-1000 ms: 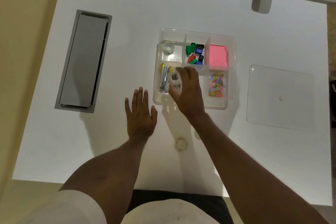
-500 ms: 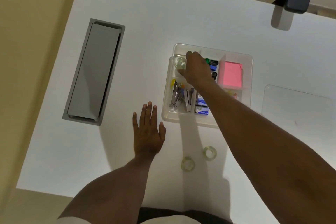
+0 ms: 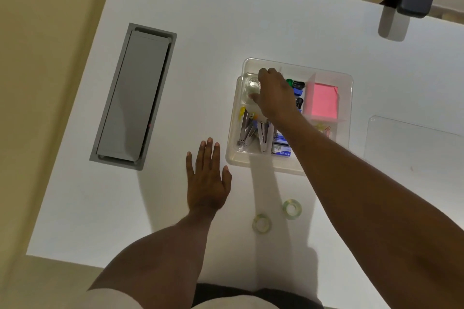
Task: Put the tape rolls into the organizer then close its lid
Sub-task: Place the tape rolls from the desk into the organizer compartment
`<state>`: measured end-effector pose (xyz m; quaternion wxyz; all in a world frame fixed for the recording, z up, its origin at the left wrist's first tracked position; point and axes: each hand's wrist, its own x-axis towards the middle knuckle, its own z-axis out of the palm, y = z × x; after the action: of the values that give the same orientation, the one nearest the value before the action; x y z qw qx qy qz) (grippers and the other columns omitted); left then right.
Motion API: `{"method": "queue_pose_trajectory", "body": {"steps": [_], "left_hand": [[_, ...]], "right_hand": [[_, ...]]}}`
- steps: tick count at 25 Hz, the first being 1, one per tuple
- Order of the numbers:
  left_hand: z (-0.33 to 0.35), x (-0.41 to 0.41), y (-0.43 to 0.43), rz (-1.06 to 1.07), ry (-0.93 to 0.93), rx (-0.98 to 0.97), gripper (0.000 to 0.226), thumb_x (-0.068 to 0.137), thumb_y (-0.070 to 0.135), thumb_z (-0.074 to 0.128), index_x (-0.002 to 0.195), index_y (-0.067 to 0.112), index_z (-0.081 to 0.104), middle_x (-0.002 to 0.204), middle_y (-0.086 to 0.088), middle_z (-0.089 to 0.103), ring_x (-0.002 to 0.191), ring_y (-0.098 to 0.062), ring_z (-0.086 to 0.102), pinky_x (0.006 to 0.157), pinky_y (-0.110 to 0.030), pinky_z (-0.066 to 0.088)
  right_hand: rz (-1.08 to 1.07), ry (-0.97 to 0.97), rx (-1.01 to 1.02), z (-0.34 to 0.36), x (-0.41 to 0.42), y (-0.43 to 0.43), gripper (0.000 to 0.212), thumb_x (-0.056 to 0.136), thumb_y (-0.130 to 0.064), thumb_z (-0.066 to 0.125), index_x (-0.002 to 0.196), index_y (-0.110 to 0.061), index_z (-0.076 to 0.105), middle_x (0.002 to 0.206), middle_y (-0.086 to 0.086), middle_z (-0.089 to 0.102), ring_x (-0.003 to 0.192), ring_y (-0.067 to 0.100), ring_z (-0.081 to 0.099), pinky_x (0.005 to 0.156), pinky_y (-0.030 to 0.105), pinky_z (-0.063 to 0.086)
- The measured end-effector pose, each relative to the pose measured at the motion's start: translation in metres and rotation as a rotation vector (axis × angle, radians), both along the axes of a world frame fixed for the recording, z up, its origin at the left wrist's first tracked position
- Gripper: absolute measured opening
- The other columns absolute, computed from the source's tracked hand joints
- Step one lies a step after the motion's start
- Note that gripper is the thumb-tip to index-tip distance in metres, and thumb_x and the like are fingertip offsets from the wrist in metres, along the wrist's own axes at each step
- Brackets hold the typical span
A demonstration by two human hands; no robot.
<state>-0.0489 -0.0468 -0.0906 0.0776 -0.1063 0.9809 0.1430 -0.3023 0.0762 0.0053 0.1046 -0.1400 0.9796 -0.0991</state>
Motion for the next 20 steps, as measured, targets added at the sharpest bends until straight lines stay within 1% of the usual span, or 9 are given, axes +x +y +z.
{"method": "queue_pose_trajectory", "body": {"steps": [3, 6, 8, 11, 15, 18, 20], "left_hand": [[0.000, 0.000, 0.000, -0.002, 0.003, -0.003, 0.069, 0.107, 0.051, 0.018, 0.168, 0.019, 0.014, 0.178, -0.007, 0.012, 0.165, -0.027, 0.010, 0.132, -0.060, 0.012], [0.000, 0.000, 0.000, 0.006, -0.001, -0.013, 0.069, 0.107, 0.051, 0.020, 0.168, 0.020, 0.014, 0.178, -0.006, 0.011, 0.165, -0.026, 0.008, 0.132, -0.060, 0.010], [0.000, 0.000, 0.000, 0.004, 0.015, -0.010, 0.069, 0.107, 0.051, 0.020, 0.168, 0.019, 0.015, 0.178, -0.006, 0.011, 0.165, -0.026, 0.009, 0.132, -0.060, 0.010], [0.001, 0.001, 0.001, 0.004, 0.040, -0.005, 0.069, 0.107, 0.053, 0.017, 0.167, 0.020, 0.015, 0.178, -0.006, 0.012, 0.165, -0.026, 0.010, 0.132, -0.060, 0.011], [0.001, 0.002, 0.001, 0.009, 0.059, -0.001, 0.069, 0.107, 0.053, 0.016, 0.167, 0.019, 0.016, 0.177, -0.006, 0.013, 0.165, -0.025, 0.010, 0.132, -0.060, 0.011], [0.002, 0.002, 0.001, 0.005, 0.085, 0.001, 0.069, 0.106, 0.051, 0.014, 0.167, 0.018, 0.016, 0.177, -0.006, 0.015, 0.165, -0.024, 0.011, 0.132, -0.059, 0.011], [0.002, 0.003, 0.001, 0.003, 0.097, -0.003, 0.067, 0.107, 0.047, 0.021, 0.167, 0.018, 0.016, 0.177, -0.006, 0.015, 0.165, -0.024, 0.010, 0.132, -0.059, 0.010]], "right_hand": [[-0.044, 0.127, -0.110, 0.009, 0.024, 0.010, 0.028, 0.089, -0.025, 0.070, 0.110, -0.008, 0.061, 0.105, 0.011, 0.063, 0.099, 0.029, 0.060, 0.079, 0.039, 0.049], [-0.090, 0.261, -0.181, 0.012, 0.063, 0.021, 0.015, 0.092, -0.024, 0.066, 0.101, -0.012, 0.064, 0.096, 0.007, 0.065, 0.088, 0.024, 0.060, 0.077, 0.038, 0.051], [-0.141, 0.300, -0.233, 0.009, 0.094, 0.028, 0.014, 0.093, -0.024, 0.062, 0.100, -0.012, 0.064, 0.094, 0.006, 0.064, 0.083, 0.022, 0.059, 0.074, 0.038, 0.051], [-0.212, 0.290, -0.267, -0.004, 0.150, 0.041, 0.014, 0.093, -0.023, 0.061, 0.100, -0.011, 0.065, 0.091, 0.007, 0.065, 0.080, 0.021, 0.058, 0.070, 0.037, 0.052], [-0.360, 0.229, -0.303, -0.020, 0.216, 0.064, 0.015, 0.091, -0.024, 0.065, 0.102, -0.013, 0.066, 0.099, 0.004, 0.067, 0.092, 0.020, 0.059, 0.080, 0.036, 0.052], [-0.457, 0.166, -0.241, -0.030, 0.256, 0.090, 0.023, 0.089, -0.030, 0.064, 0.109, -0.017, 0.064, 0.108, 0.001, 0.064, 0.098, 0.020, 0.057, 0.084, 0.034, 0.049], [-0.500, 0.112, -0.188, -0.035, 0.277, 0.105, 0.032, 0.089, -0.036, 0.064, 0.116, -0.019, 0.062, 0.115, 0.000, 0.062, 0.105, 0.020, 0.055, 0.089, 0.031, 0.046]]}}
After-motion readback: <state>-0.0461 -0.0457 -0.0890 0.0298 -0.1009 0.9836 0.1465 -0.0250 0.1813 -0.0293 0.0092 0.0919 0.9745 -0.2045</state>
